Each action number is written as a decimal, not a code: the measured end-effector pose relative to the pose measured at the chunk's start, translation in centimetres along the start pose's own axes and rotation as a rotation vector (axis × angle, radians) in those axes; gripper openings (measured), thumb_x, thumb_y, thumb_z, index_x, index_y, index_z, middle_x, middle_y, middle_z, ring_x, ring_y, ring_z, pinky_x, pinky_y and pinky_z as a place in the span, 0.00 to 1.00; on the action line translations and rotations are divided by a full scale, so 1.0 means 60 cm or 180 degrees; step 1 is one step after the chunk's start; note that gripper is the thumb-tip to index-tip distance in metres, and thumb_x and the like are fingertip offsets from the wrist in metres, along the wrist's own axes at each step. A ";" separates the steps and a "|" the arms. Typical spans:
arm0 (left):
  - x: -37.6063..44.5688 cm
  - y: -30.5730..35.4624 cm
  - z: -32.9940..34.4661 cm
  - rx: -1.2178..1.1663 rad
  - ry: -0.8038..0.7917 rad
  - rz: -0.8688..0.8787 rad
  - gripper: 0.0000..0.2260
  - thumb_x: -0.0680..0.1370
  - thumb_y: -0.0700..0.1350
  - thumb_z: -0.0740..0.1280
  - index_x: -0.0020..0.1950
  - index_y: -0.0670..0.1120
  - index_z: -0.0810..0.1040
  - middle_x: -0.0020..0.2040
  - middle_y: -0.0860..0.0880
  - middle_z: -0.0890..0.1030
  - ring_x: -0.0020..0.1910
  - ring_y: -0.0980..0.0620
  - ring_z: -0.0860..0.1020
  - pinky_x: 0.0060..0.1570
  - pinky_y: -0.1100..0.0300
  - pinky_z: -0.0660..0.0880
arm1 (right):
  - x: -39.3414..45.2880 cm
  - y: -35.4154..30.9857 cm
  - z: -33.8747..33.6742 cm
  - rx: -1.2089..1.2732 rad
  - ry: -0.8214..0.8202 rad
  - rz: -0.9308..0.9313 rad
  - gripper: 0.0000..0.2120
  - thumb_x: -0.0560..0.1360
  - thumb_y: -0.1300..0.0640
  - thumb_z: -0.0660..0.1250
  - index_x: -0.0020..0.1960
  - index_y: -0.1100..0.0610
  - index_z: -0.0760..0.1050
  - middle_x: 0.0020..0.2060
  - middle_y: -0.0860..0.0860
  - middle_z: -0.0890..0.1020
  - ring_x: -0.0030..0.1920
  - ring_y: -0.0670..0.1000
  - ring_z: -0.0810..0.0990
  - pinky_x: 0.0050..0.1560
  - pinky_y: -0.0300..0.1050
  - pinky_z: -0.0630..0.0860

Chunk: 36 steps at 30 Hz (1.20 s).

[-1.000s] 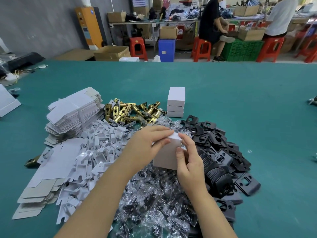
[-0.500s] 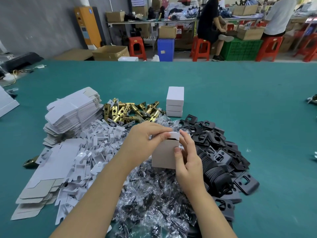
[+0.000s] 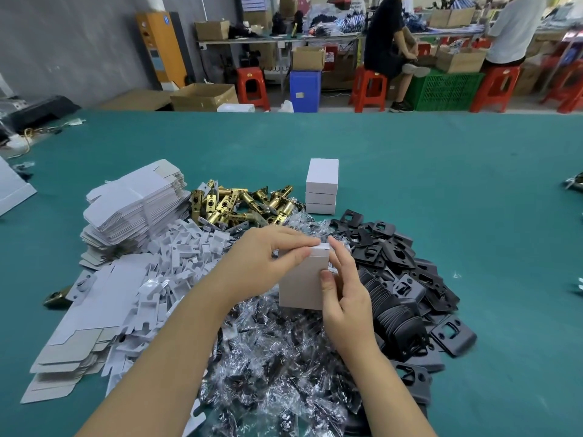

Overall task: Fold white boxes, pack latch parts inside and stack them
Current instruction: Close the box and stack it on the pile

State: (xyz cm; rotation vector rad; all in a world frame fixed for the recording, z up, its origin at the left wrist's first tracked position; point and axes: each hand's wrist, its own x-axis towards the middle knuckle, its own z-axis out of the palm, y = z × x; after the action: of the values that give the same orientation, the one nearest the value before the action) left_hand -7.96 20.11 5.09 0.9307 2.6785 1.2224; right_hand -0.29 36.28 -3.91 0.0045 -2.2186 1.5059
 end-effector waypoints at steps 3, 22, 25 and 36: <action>-0.005 0.001 0.002 0.0108 -0.0073 0.0046 0.13 0.82 0.52 0.68 0.65 0.65 0.80 0.65 0.68 0.78 0.67 0.70 0.71 0.64 0.68 0.67 | 0.001 0.004 0.000 0.0028 0.0019 -0.0017 0.22 0.82 0.48 0.57 0.73 0.29 0.61 0.66 0.48 0.80 0.60 0.46 0.79 0.50 0.30 0.74; -0.022 0.028 0.009 0.1787 0.0020 0.0252 0.22 0.84 0.51 0.62 0.79 0.51 0.68 0.73 0.54 0.74 0.70 0.52 0.67 0.72 0.51 0.64 | 0.005 -0.007 0.000 -0.0132 -0.0152 0.0213 0.17 0.80 0.34 0.53 0.68 0.25 0.61 0.52 0.25 0.78 0.51 0.33 0.80 0.41 0.31 0.76; -0.016 0.032 -0.006 0.1875 -0.0458 -0.0092 0.27 0.81 0.54 0.68 0.79 0.58 0.64 0.68 0.56 0.74 0.64 0.52 0.71 0.66 0.50 0.70 | 0.005 -0.009 0.003 -0.0152 -0.0169 0.0101 0.18 0.80 0.34 0.52 0.69 0.31 0.65 0.54 0.26 0.78 0.49 0.40 0.81 0.38 0.34 0.75; 0.036 0.052 -0.083 0.1204 -0.0065 -0.0348 0.17 0.75 0.43 0.74 0.58 0.59 0.75 0.51 0.59 0.81 0.43 0.59 0.80 0.40 0.57 0.79 | 0.008 0.001 0.004 0.0302 0.0097 0.0665 0.21 0.82 0.38 0.52 0.73 0.43 0.67 0.63 0.34 0.76 0.59 0.31 0.76 0.54 0.32 0.72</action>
State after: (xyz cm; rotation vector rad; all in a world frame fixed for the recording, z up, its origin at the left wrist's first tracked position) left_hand -9.58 19.55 11.12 0.8088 2.9554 0.6932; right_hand -0.85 36.19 -3.83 -0.2256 -2.1765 1.7084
